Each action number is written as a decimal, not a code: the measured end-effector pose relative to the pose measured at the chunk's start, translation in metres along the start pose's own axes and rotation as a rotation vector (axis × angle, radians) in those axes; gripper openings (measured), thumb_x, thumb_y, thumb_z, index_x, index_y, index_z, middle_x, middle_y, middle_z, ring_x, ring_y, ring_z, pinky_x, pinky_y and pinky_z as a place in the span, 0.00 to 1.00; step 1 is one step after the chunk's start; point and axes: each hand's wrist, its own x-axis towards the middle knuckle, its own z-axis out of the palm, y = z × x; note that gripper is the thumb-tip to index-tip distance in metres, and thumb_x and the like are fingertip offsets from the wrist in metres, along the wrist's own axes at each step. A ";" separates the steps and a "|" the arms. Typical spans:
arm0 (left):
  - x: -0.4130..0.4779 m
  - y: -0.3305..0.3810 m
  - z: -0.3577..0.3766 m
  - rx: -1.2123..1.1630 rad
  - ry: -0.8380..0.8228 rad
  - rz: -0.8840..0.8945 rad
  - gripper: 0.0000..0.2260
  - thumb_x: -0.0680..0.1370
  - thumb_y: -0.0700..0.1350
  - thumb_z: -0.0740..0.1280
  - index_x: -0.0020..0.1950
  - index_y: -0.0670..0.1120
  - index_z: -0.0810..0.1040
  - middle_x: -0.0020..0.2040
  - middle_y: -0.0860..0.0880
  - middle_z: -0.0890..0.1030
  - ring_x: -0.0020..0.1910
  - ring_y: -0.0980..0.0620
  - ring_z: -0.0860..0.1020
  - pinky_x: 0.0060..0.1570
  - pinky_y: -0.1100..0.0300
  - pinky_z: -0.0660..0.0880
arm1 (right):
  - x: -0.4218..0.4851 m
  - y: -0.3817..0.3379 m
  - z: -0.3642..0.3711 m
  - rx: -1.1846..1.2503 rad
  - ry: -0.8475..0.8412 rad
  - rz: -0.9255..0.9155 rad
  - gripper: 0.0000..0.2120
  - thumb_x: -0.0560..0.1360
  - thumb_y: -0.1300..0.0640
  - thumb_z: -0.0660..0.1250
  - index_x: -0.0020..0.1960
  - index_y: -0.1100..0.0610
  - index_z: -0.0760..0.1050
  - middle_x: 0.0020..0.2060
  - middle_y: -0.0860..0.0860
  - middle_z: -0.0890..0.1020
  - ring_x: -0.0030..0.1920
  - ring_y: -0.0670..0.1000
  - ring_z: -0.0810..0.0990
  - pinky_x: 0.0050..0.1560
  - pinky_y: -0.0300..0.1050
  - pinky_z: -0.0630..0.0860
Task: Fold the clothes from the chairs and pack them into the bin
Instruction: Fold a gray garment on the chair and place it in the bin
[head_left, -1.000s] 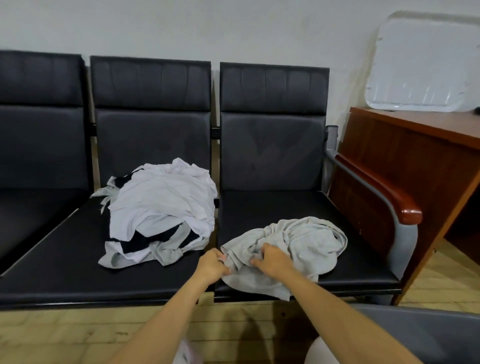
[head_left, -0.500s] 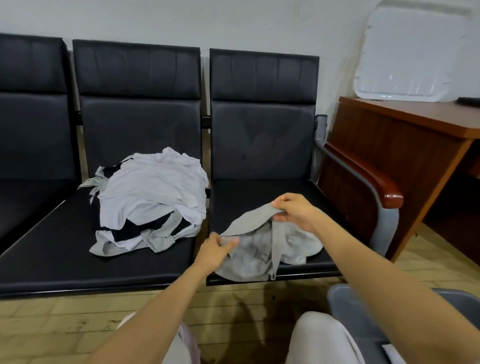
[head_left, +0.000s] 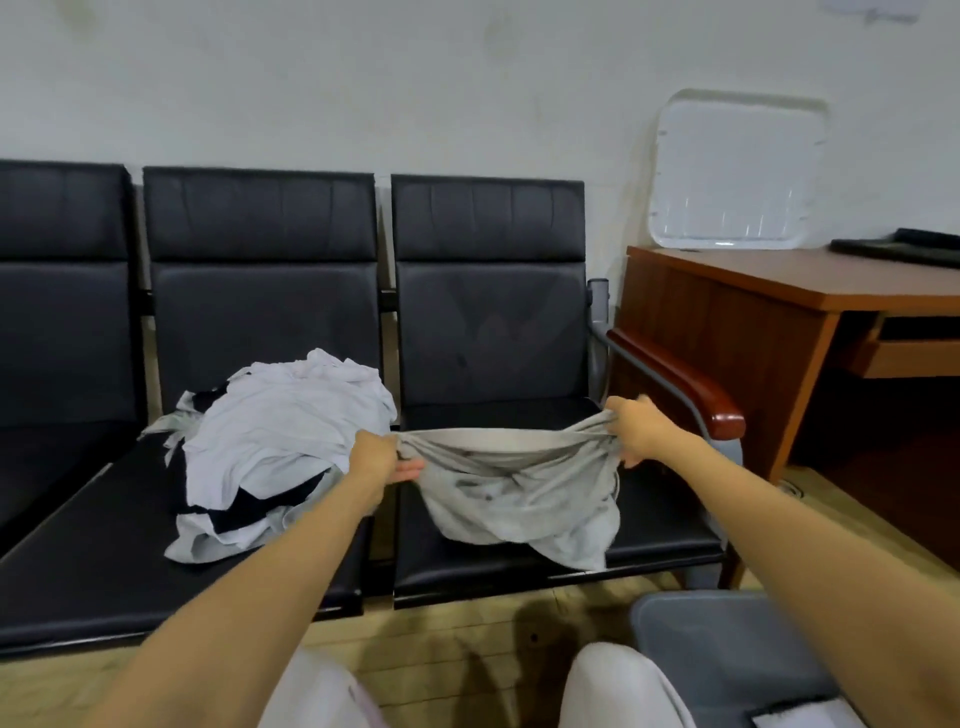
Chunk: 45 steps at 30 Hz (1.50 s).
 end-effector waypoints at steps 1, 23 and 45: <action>-0.010 0.021 0.003 -0.052 -0.039 -0.016 0.13 0.83 0.39 0.53 0.67 0.36 0.65 0.61 0.34 0.74 0.37 0.41 0.79 0.27 0.56 0.80 | 0.002 0.000 -0.009 0.201 -0.045 0.020 0.07 0.78 0.63 0.62 0.56 0.60 0.69 0.53 0.57 0.73 0.48 0.57 0.78 0.47 0.48 0.78; -0.062 0.165 0.030 -0.147 0.157 0.872 0.05 0.84 0.46 0.53 0.53 0.45 0.61 0.45 0.51 0.71 0.41 0.53 0.76 0.42 0.60 0.75 | 0.013 -0.068 -0.112 1.008 0.547 -0.188 0.08 0.83 0.57 0.55 0.52 0.56 0.73 0.37 0.55 0.80 0.32 0.52 0.81 0.36 0.44 0.82; 0.162 -0.039 0.090 0.888 -0.180 0.262 0.21 0.77 0.45 0.66 0.67 0.40 0.68 0.68 0.39 0.64 0.64 0.40 0.70 0.60 0.55 0.70 | 0.167 -0.023 0.141 0.367 -0.125 -0.172 0.15 0.78 0.60 0.64 0.65 0.60 0.72 0.63 0.56 0.73 0.64 0.56 0.72 0.56 0.37 0.65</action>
